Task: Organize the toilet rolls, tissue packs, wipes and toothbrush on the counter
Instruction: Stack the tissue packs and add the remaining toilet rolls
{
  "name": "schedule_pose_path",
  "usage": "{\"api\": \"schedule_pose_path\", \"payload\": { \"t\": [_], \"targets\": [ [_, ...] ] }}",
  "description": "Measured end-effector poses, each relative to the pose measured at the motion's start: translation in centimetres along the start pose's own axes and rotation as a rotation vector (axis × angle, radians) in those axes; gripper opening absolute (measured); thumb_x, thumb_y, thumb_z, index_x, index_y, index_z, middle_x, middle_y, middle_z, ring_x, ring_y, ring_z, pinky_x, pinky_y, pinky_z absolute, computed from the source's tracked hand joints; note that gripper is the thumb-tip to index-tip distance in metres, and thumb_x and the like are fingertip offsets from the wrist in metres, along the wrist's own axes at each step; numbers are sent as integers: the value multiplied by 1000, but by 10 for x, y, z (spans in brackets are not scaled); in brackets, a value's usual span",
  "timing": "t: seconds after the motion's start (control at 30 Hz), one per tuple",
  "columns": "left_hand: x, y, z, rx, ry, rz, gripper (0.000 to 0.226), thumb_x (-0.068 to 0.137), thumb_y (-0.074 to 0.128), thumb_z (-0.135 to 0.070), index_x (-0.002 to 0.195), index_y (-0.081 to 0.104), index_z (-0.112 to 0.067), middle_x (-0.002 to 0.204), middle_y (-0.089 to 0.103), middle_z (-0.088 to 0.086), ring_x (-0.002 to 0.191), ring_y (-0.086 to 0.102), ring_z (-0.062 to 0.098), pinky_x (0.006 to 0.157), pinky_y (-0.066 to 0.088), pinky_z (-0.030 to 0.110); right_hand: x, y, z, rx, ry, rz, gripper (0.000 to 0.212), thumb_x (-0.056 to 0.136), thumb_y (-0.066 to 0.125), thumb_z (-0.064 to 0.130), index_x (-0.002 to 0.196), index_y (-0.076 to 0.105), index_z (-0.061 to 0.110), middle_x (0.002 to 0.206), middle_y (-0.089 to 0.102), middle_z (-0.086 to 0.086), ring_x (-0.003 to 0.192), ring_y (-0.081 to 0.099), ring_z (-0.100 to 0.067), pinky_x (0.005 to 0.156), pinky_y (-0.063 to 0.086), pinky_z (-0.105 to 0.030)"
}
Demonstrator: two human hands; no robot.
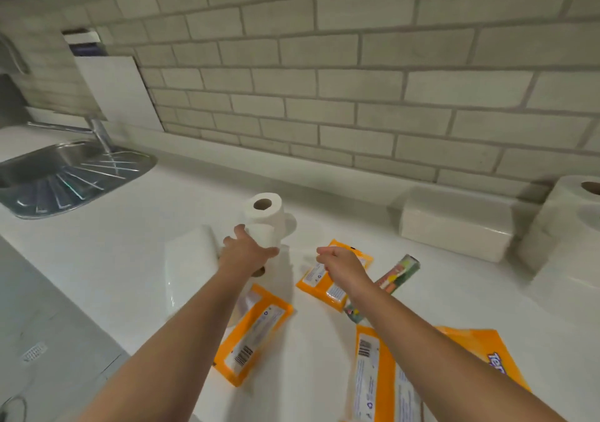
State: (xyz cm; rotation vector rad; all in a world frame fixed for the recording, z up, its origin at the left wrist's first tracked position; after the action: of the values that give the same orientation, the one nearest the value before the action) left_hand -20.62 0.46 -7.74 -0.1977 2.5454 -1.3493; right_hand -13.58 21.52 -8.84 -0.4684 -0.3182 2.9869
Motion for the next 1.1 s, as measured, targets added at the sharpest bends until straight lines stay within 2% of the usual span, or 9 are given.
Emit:
{"api": "schedule_pose_path", "payload": {
  "t": [0.17, 0.2, 0.23, 0.37, 0.43, 0.53, 0.73, 0.93, 1.1],
  "targets": [
    [14, 14, 6, -248, -92, 136, 105, 71, 80, -38, 146, 10, -14, 131, 48, 18, 116, 54, 36, 100, 48, 49, 2, 10, -9, 39, 48, 14, 39, 94, 57, 25, 130, 59, 10, 105, 36, 13, 109, 57, -20, 97, 45, -29],
    [15, 15, 5, -287, -96, 154, 103, 72, 80, -37, 145, 11, -13, 128, 50, 17, 115, 55, 36, 100, 47, 50, 3, 9, -11, 51, 58, 18, 39, 94, 57, 27, 128, 60, 8, 142, 25, 0, 107, 59, -21, 96, 46, -30],
    [14, 16, 1, -336, -93, 171, 102, 73, 80, -37, 144, 12, -14, 125, 51, 16, 114, 56, 36, 100, 48, 51, 3, 8, -14, 69, 69, 20, 36, 94, 58, 28, 124, 63, 11, 107, 61, 6, 97, 60, -16, 90, 48, -28],
    [-2, 25, -30, -575, -76, 316, 100, 61, 81, -48, 142, 30, -17, 120, 59, 10, 106, 64, 29, 88, 56, 43, -1, -11, -13, 133, 79, -32, 23, 93, 58, 36, 74, 62, 22, 66, 50, 8, 62, 47, -6, 66, 40, -21],
    [-18, 35, -54, -664, 0, 463, 87, 60, 79, -54, 134, 48, -20, 116, 68, 7, 102, 68, 23, 78, 56, 34, -4, -23, -12, 190, 56, -28, 31, 89, 57, 52, 83, 68, 24, 83, 69, 2, 81, 65, -12, 82, 51, -27],
    [-54, 51, -88, -819, 96, 714, 50, 80, 72, -44, 121, 63, -18, 108, 73, 5, 104, 67, 19, 88, 52, 30, -17, -43, -6, 273, -23, 17, 48, 90, 50, 61, 113, 69, 23, 103, 76, -1, 99, 70, -17, 90, 55, -36],
    [-110, 94, -147, -897, 221, 983, 46, 86, 64, -30, 129, 61, -11, 118, 69, 10, 111, 62, 23, 110, 40, 40, -56, -124, -12, 412, -149, -115, 31, 91, 62, 33, 120, 63, 22, 114, 71, -2, 94, 69, -10, 82, 55, -26],
    [-173, 140, -205, -899, 348, 895, 86, 68, 83, -44, 138, 42, -15, 130, 64, 7, 115, 66, 20, 100, 53, 41, -107, -204, -36, 443, -255, -280, 41, 88, 66, 18, 128, 61, 26, 119, 70, 3, 103, 69, -12, 84, 54, -25],
    [-225, 168, -253, -858, 511, 796, 91, 56, 85, -55, 132, 44, -26, 130, 61, -2, 114, 65, 14, 91, 56, 31, -149, -264, -57, 436, -275, -395, 35, 89, 61, 13, 120, 65, 29, 114, 72, 0, 101, 69, -15, 83, 55, -28]
  ]
}}
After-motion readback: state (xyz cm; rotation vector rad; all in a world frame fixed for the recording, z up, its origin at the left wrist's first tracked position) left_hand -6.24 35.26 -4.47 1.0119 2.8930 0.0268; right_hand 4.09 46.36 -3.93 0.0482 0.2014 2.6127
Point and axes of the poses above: each hand's wrist, its own x-axis towards the middle knuckle, its own y-axis out of the palm, z = x × y, the point moved 7 cm from there along x, towards the middle knuckle
